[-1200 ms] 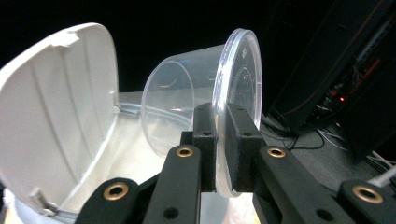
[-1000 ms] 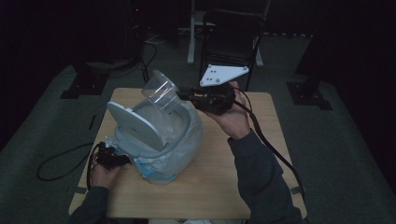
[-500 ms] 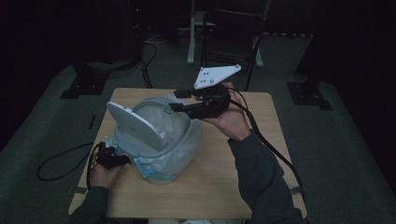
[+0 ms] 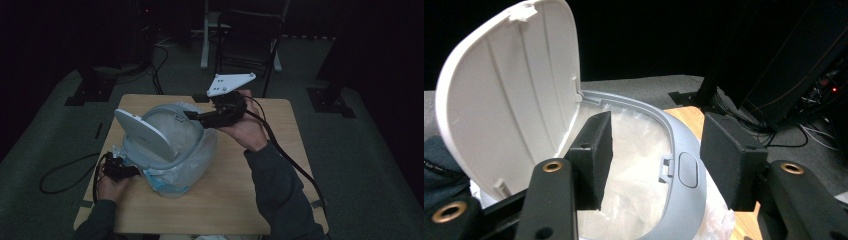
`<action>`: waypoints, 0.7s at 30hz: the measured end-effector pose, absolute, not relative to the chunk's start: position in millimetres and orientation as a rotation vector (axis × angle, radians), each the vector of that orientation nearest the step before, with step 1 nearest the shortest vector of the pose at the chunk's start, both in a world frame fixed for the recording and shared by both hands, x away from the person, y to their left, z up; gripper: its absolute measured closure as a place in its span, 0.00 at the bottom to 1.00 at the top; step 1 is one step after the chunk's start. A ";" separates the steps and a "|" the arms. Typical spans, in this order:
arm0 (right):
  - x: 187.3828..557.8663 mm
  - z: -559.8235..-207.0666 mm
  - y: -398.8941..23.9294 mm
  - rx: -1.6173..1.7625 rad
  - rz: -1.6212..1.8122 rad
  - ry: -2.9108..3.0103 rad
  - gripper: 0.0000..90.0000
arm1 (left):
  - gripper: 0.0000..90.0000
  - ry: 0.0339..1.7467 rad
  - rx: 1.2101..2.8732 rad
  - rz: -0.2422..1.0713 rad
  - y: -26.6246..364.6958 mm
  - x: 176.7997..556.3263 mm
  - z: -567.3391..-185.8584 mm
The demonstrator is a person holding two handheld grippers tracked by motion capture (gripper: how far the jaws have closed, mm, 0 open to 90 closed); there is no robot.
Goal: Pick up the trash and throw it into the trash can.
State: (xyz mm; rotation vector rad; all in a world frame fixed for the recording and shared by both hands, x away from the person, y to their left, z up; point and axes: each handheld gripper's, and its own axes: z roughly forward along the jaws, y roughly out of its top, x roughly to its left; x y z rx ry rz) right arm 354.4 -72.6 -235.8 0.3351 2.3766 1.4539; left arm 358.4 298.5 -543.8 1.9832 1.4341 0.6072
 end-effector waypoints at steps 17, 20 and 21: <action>349.7 -238.0 -71.3 0.347 1.454 2.358 0.41 | 0.18 1.433 1.984 0.607 298.7 357.9 -543.9; 349.1 -240.3 -70.3 0.345 1.435 2.365 0.40 | 0.18 1.433 1.984 0.607 298.7 357.9 -543.9; 348.8 -240.8 -70.1 0.348 1.431 2.365 0.39 | 0.18 1.432 1.984 0.607 298.7 357.9 -543.9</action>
